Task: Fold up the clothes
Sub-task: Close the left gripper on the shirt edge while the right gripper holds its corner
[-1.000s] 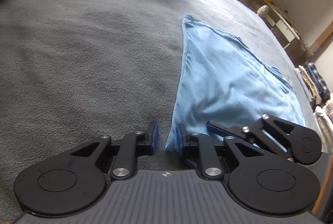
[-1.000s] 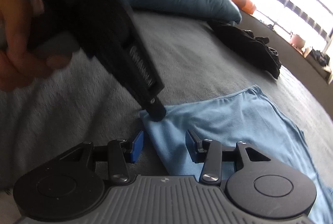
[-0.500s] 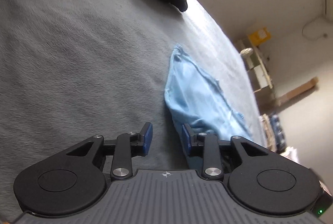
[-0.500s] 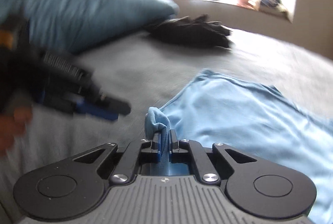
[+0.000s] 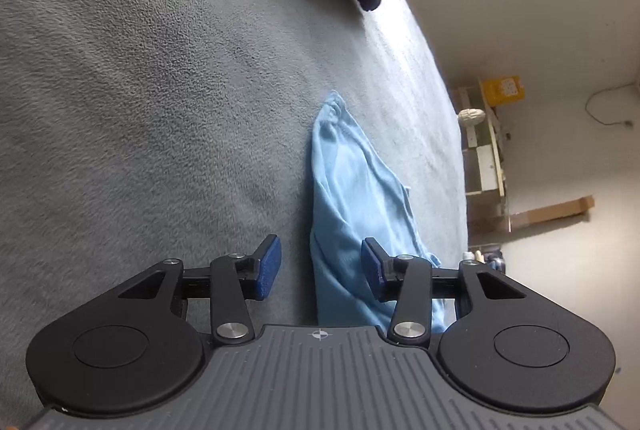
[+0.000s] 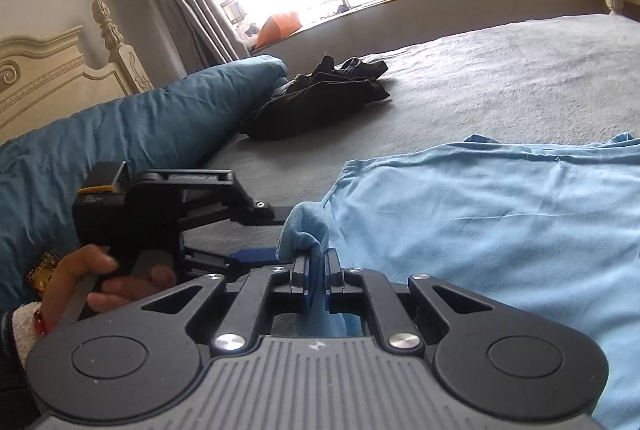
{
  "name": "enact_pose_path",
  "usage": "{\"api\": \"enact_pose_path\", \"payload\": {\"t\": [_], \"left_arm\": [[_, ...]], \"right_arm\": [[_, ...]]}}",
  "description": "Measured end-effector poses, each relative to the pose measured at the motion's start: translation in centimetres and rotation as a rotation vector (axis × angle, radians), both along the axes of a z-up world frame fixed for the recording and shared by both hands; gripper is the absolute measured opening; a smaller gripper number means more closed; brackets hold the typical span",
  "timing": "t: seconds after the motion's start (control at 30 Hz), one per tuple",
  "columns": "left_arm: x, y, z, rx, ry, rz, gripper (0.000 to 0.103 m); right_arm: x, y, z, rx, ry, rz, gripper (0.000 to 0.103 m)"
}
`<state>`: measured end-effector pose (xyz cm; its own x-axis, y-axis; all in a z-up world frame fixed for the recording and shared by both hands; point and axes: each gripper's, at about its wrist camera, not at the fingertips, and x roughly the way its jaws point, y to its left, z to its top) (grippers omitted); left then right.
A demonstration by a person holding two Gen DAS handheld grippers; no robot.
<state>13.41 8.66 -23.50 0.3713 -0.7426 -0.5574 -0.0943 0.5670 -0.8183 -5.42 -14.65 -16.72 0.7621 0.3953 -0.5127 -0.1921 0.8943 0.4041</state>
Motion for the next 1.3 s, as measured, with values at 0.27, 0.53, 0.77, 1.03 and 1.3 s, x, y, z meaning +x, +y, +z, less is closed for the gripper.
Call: {"api": "enact_pose_path", "payload": {"t": [0.27,0.53,0.77,1.03,1.3], "left_arm": [[4.2,-2.6,0.1,0.057,-0.021,-0.062,0.044],[7.1,-5.0,0.1,0.097,-0.043,-0.093,0.044],[7.8,-7.0,0.4,0.188,-0.068,-0.112,0.023],[7.7,-10.6,2.8,0.332,-0.122,-0.127,0.003],[6.8,-17.9,7.5,0.410,-0.249,-0.227,0.003]], "right_arm": [[-0.8,0.8,0.3,0.015,-0.013,0.056,0.006],[-1.2,0.9,0.4,0.033,-0.015,0.082,0.006],[-1.3,-0.1,0.3,0.059,-0.014,0.057,0.006],[-2.0,-3.0,0.4,0.103,-0.008,-0.053,0.006],[-3.8,-7.7,1.1,0.138,-0.025,-0.228,0.006]]}}
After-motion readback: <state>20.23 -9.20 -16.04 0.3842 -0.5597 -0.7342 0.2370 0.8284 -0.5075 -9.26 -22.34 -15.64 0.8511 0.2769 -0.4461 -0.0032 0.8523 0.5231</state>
